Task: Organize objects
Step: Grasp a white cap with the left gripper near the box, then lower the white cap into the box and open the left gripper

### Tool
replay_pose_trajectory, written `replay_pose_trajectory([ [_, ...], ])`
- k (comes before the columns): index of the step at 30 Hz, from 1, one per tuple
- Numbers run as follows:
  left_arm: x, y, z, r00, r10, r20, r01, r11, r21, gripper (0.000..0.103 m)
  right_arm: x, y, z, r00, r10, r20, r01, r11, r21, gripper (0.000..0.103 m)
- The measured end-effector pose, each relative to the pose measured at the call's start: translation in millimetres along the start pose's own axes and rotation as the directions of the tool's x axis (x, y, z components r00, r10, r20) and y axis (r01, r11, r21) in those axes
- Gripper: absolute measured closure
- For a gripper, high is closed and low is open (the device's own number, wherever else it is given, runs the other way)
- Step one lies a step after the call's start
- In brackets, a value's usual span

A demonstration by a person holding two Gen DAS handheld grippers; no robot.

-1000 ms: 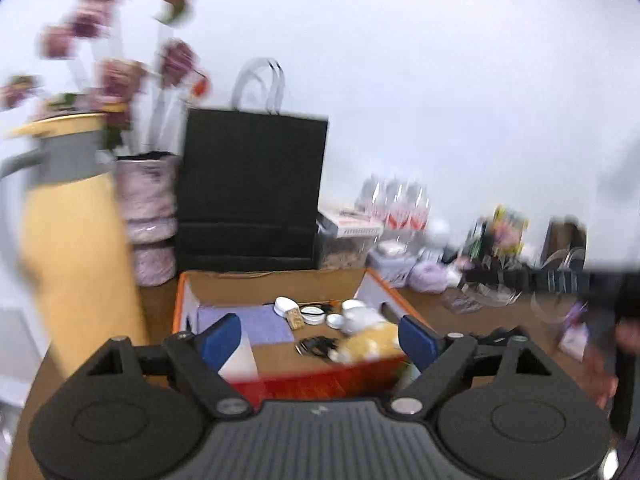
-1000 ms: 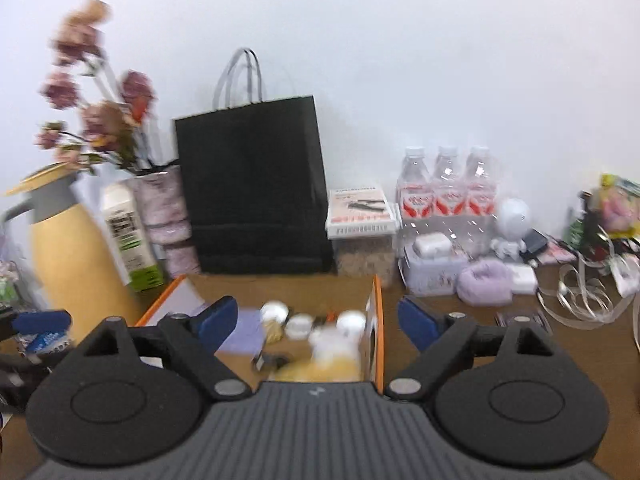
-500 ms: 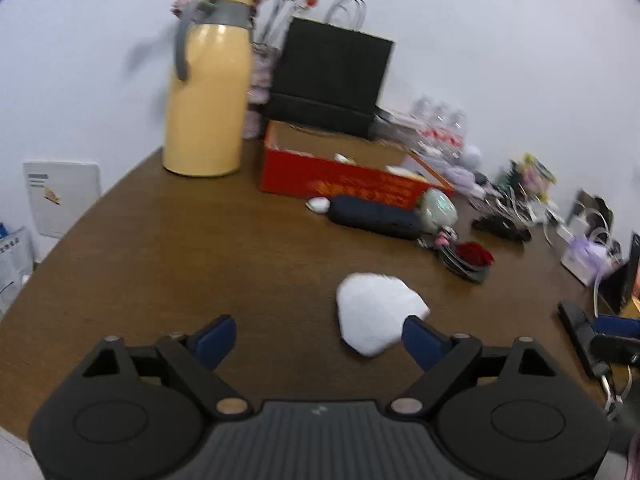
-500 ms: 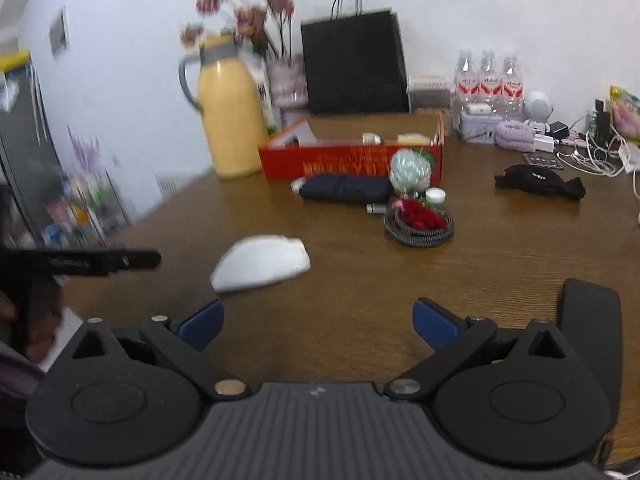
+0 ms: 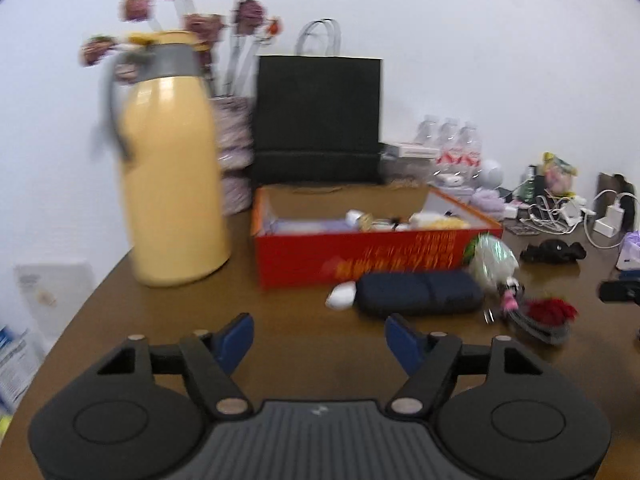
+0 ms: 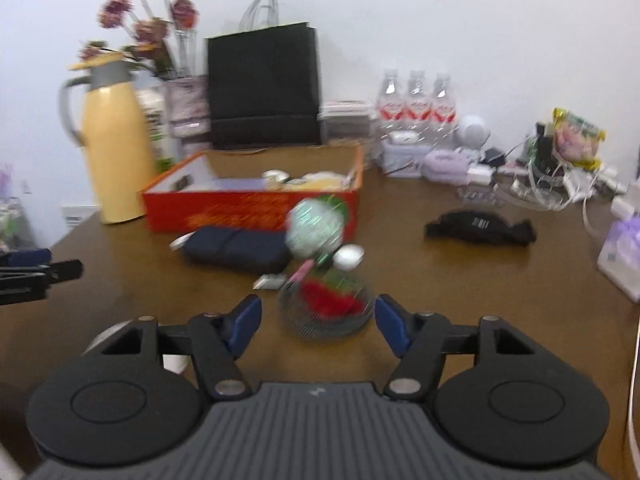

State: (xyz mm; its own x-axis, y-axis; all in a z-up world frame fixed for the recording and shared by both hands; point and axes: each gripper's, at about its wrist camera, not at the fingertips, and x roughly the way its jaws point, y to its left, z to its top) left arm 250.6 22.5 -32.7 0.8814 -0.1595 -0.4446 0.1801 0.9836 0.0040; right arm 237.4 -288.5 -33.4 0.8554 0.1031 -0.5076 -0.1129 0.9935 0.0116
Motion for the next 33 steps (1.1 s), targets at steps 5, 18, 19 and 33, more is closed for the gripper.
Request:
replay_pose_trajectory([
  [5, 90, 4, 25, 0.993, -0.022, -0.116, 0.028, 0.998, 0.053, 0.042, 84, -23, 35, 0.994, -0.091, -0.065, 0.093, 0.995, 0.030, 0.070],
  [18, 158, 12, 22, 0.968, -0.157, -0.194, 0.169, 0.984, 0.049, 0.081, 168, -29, 23, 0.985, -0.005, -0.171, 0.016, 0.998, 0.062, 0.097],
  [19, 157, 10, 22, 0.968, -0.161, -0.194, 0.174, 0.983, 0.052, 0.081, 167, -27, 22, 0.986, -0.010, -0.169, 0.020, 0.998, 0.057, 0.097],
  [33, 118, -4, 17, 0.990, 0.005, -0.140, 0.010, 0.994, 0.109, 0.081, 117, -34, 27, 0.985, -0.158, -0.074, 0.162, 0.986, 0.049, 0.099],
])
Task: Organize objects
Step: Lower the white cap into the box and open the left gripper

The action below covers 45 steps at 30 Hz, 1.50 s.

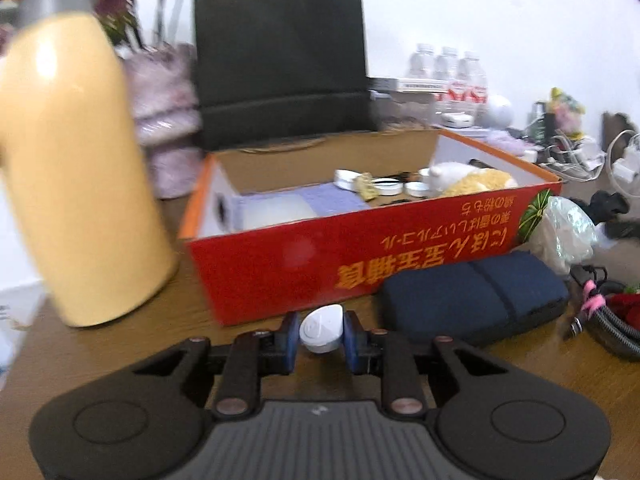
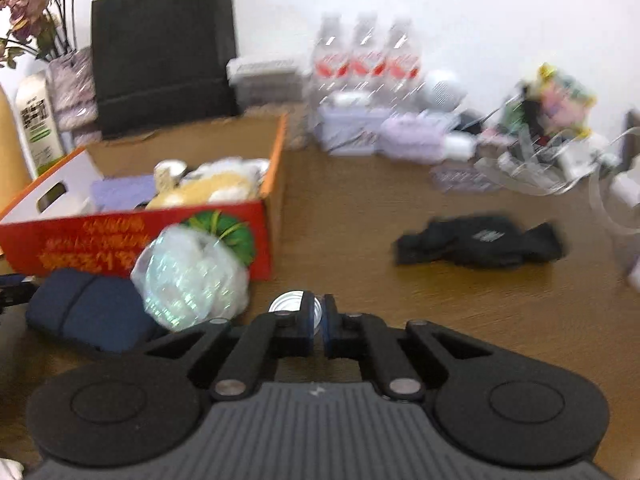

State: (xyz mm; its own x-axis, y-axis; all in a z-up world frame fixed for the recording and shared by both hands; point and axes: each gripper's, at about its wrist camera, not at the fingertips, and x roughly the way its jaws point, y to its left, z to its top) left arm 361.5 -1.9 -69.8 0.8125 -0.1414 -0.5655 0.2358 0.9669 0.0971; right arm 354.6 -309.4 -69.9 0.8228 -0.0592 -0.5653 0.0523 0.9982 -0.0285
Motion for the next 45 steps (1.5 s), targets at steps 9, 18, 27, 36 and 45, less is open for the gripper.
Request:
replay_pose_trajectory([
  [9, -205, -33, -52, 0.977, -0.118, 0.178, 0.139, 0.984, -0.114, 0.081, -178, 35, -50, 0.951, 0.283, 0.121, -0.274, 0.958, -0.088, 0.099],
  [18, -285, -46, -80, 0.968, -0.171, 0.185, 0.197, 0.971, -0.137, 0.081, -256, 53, -96, 0.902, 0.424, 0.083, -0.411, 0.902, -0.134, 0.099],
  [27, -263, -45, -77, 0.970, -0.188, 0.155, 0.211, 0.966, -0.150, 0.081, -234, 50, -89, 0.924, 0.376, 0.076, -0.364, 0.922, -0.134, 0.099],
  [36, -140, -4, 38, 0.943, -0.316, 0.104, 0.328, 0.934, -0.139, 0.081, -135, 54, 30, 0.905, 0.395, 0.159, -0.387, 0.919, -0.080, 0.099],
  [45, 52, 27, 140, 0.948, -0.261, -0.182, 0.219, 0.951, -0.219, 0.080, 61, 112, 152, 0.954, 0.297, -0.032, -0.299, 0.948, -0.112, 0.098],
])
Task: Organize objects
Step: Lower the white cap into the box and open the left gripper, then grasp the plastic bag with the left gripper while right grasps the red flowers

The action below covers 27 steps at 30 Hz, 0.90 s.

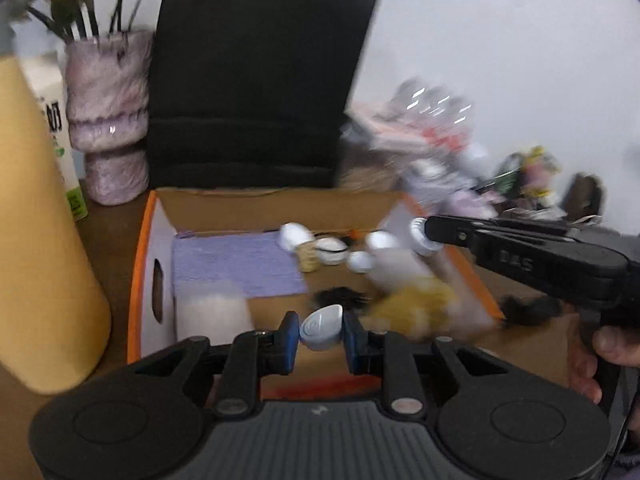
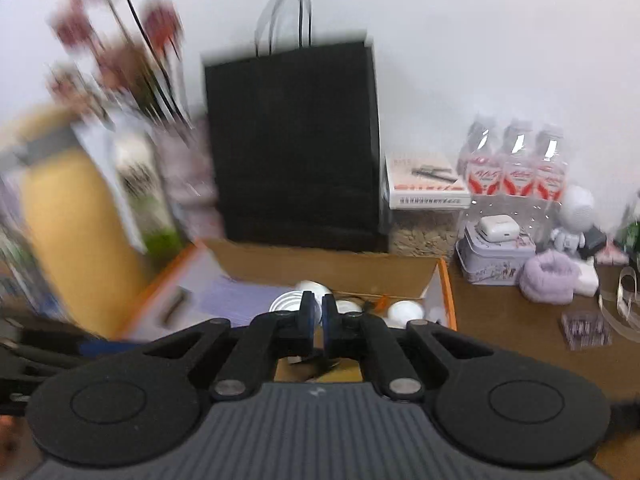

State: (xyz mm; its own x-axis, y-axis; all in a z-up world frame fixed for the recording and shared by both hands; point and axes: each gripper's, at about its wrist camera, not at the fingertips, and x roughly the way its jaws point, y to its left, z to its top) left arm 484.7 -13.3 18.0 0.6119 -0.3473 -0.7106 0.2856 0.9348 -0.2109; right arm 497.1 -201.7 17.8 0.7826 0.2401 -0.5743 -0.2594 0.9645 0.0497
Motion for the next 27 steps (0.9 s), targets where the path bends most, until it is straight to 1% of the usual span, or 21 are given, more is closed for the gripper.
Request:
replay_pose_trajectory([
  [1, 11, 5, 5, 1.000, -0.006, -0.030, 0.006, 1.000, -0.012, 0.075, 23, 2, 5, 0.999, -0.021, -0.034, 0.020, 0.999, -0.026, 0.095],
  [2, 22, 9, 11, 0.999, -0.012, -0.051, 0.010, 1.000, -0.024, 0.065, 40, 5, 7, 0.996, -0.044, -0.072, 0.041, 0.998, -0.044, 0.087],
  [3, 29, 12, 13, 0.998, 0.005, -0.064, -0.008, 0.999, -0.038, 0.059, 56, 5, 8, 0.993, -0.056, -0.105, 0.051, 0.997, -0.048, 0.082],
  [4, 35, 16, 16, 0.998, 0.026, -0.065, -0.029, 0.998, -0.047, 0.053, 68, 4, 8, 0.991, -0.057, -0.120, 0.052, 0.998, -0.044, 0.070],
  [5, 36, 17, 16, 0.998, 0.026, -0.064, -0.029, 0.999, -0.046, 0.050, 74, 3, 9, 0.990, -0.064, -0.126, 0.060, 0.997, -0.038, 0.062],
  [6, 38, 19, 18, 0.998, 0.015, -0.068, -0.018, 0.999, -0.039, 0.049, 75, 1, 8, 0.990, -0.067, -0.123, 0.064, 0.997, -0.034, 0.060],
  [7, 36, 19, 18, 0.998, 0.001, -0.067, -0.004, 0.999, -0.035, 0.045, 72, 0, 7, 0.992, -0.065, -0.112, 0.062, 0.998, -0.029, 0.053],
  [8, 34, 20, 17, 0.998, -0.005, -0.060, 0.003, 1.000, -0.031, 0.039, 71, -3, 8, 0.993, -0.059, -0.103, 0.057, 0.998, -0.025, 0.039],
  [9, 32, 19, 16, 0.999, -0.002, -0.052, 0.001, 1.000, -0.021, 0.037, 69, -5, 10, 0.993, -0.054, -0.100, 0.052, 0.998, -0.025, 0.035],
  [11, 24, 17, 15, 0.999, 0.010, -0.039, -0.010, 1.000, -0.012, 0.033, 60, -9, 13, 0.994, -0.050, -0.097, 0.049, 0.999, -0.019, 0.034],
  [13, 12, 16, 14, 0.999, 0.020, -0.031, -0.021, 1.000, -0.024, 0.033, 45, -14, 17, 0.995, -0.056, -0.081, 0.056, 0.998, -0.004, 0.034],
  [16, -10, 12, 14, 1.000, 0.020, -0.004, -0.020, 0.999, -0.036, 0.031, 17, -22, 23, 0.997, -0.064, -0.047, 0.065, 0.998, 0.017, 0.030],
  [19, -41, 1, 10, 0.999, 0.024, 0.039, -0.023, 0.999, -0.025, 0.027, -19, -21, 23, 0.996, -0.087, -0.016, 0.086, 0.996, -0.007, 0.025],
  [21, -64, -6, 1, 0.997, 0.023, 0.075, -0.021, 1.000, -0.018, 0.027, -48, -16, 17, 0.996, -0.092, 0.009, 0.092, 0.995, -0.037, 0.021],
  [22, -78, -10, -9, 0.994, 0.022, 0.104, -0.020, 1.000, -0.024, 0.026, -63, -13, 10, 0.996, -0.091, 0.020, 0.092, 0.995, -0.049, 0.017],
  [23, -91, -14, -21, 0.991, 0.022, 0.132, -0.018, 1.000, -0.025, 0.023, -80, -8, -1, 0.996, -0.086, 0.035, 0.088, 0.994, -0.058, 0.015],
  [24, -104, -19, -38, 0.986, 0.022, 0.163, -0.020, 1.000, -0.013, 0.021, -97, -4, -14, 0.996, -0.078, 0.051, 0.081, 0.995, -0.063, 0.013],
  [26, -135, -35, -86, 0.971, 0.028, 0.237, -0.035, 0.999, 0.029, 0.018, -134, 6, -49, 0.996, -0.049, 0.077, 0.054, 0.996, -0.065, 0.006],
  [27, -149, -43, -112, 0.965, 0.026, 0.263, -0.040, 0.998, 0.049, 0.016, -154, 13, -71, 0.995, -0.034, 0.091, 0.040, 0.997, -0.061, 0.005],
])
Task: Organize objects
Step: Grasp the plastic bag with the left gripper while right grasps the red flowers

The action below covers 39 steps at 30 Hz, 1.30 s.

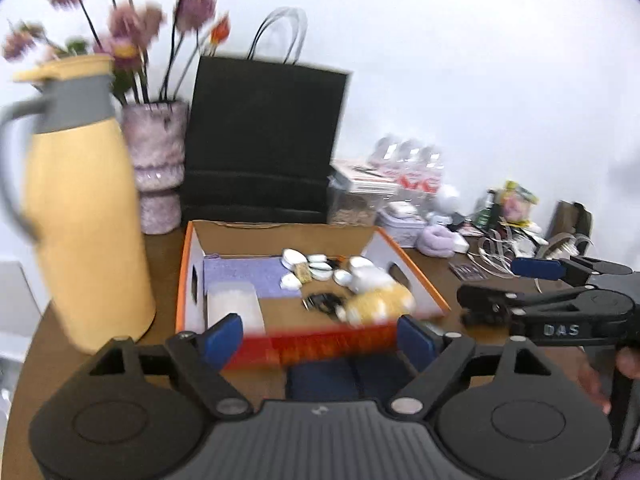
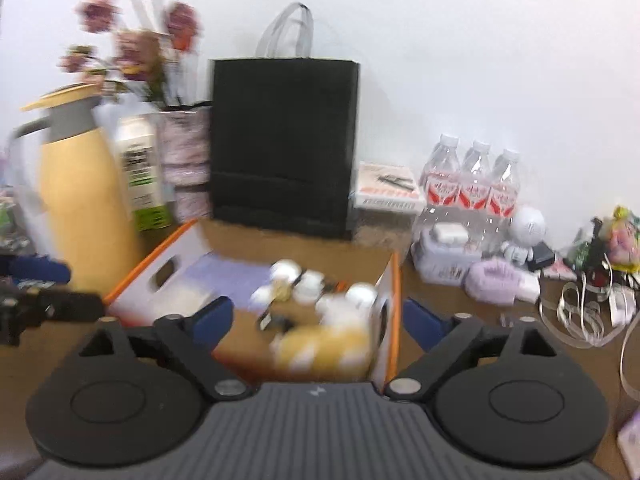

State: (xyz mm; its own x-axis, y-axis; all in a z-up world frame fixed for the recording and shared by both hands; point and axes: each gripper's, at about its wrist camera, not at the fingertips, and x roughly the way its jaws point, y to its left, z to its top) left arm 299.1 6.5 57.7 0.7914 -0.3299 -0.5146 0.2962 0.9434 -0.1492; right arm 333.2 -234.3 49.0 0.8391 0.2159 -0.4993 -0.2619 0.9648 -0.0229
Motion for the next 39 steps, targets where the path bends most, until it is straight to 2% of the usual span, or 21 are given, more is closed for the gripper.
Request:
replay_pose_trajectory([
  [2, -37, -14, -43, 0.999, -0.016, 0.038, 0.017, 1.000, -0.010, 0.011, -44, 13, -40, 0.999, 0.036, 0.024, -0.036, 0.999, 0.016, 0.000],
  [5, -82, -32, -106, 0.996, -0.091, 0.018, 0.092, 0.993, -0.073, 0.007, -101, 28, -102, 0.993, 0.106, 0.051, -0.110, 0.990, 0.083, 0.000],
  [7, -96, -42, -134, 0.993, -0.112, -0.043, 0.109, 0.991, -0.077, 0.006, -122, 43, -136, 0.991, 0.137, -0.006, -0.137, 0.989, 0.061, 0.000],
  [8, -101, -47, -143, 0.993, -0.096, -0.069, 0.093, 0.994, -0.054, 0.007, -131, 50, -151, 0.989, 0.138, -0.044, -0.136, 0.990, 0.034, 0.000],
  [10, -113, -59, -156, 0.997, -0.025, -0.077, 0.027, 0.999, 0.024, 0.007, -150, 58, -171, 0.986, 0.135, -0.096, -0.136, 0.991, -0.001, 0.000],
  [12, -123, -67, -160, 0.998, -0.012, -0.056, 0.017, 0.996, 0.087, 0.007, -165, 57, -179, 0.984, 0.139, -0.114, -0.140, 0.990, 0.000, 0.000],
  [15, -127, -71, -155, 0.999, -0.024, -0.028, 0.026, 0.996, 0.083, 0.006, -176, 52, -177, 0.993, 0.091, -0.079, -0.091, 0.996, 0.005, 0.000],
  [18, -119, -71, -152, 0.999, -0.029, -0.019, 0.030, 0.997, 0.074, 0.006, -167, 39, -172, 0.999, 0.039, -0.035, -0.037, 0.998, 0.043, 0.000],
  [20, -109, -73, -152, 0.999, -0.024, -0.028, 0.026, 0.997, 0.073, 0.006, -157, 32, -173, 1.000, -0.007, -0.010, 0.008, 0.998, 0.056, 0.001],
  [23, -88, -72, -149, 0.998, -0.027, -0.056, 0.031, 0.997, 0.076, 0.007, -130, 24, -173, 0.994, -0.107, -0.024, 0.108, 0.994, 0.032, 0.007],
  [27, -47, -75, -125, 0.998, -0.050, -0.046, 0.054, 0.994, 0.099, 0.007, -87, 6, -163, 0.997, -0.079, -0.011, 0.080, 0.992, 0.096, 0.016],
  [29, -16, -80, -106, 0.998, -0.063, -0.025, 0.066, 0.990, 0.128, 0.007, -57, -5, -156, 0.997, -0.077, -0.015, 0.079, 0.988, 0.133, 0.028],
  [33, 58, -94, -66, 0.995, -0.102, -0.004, 0.102, 0.983, 0.150, 0.010, -2, -28, -146, 0.996, -0.086, -0.038, 0.092, 0.974, 0.205, 0.036],
  [35, 100, -102, -51, 0.993, -0.115, 0.000, 0.114, 0.981, 0.160, 0.013, 20, -35, -146, 0.996, -0.061, -0.061, 0.073, 0.972, 0.225, 0.050],
  [36, 120, -106, -47, 0.994, -0.114, -0.005, 0.113, 0.979, 0.168, 0.013, 29, -36, -148, 0.995, -0.047, -0.083, 0.064, 0.972, 0.226, 0.058],
  [39, 172, -114, -43, 0.998, -0.068, -0.016, 0.070, 0.981, 0.183, 0.016, 37, -37, -151, 0.997, -0.036, -0.063, 0.051, 0.968, 0.244, 0.063],
])
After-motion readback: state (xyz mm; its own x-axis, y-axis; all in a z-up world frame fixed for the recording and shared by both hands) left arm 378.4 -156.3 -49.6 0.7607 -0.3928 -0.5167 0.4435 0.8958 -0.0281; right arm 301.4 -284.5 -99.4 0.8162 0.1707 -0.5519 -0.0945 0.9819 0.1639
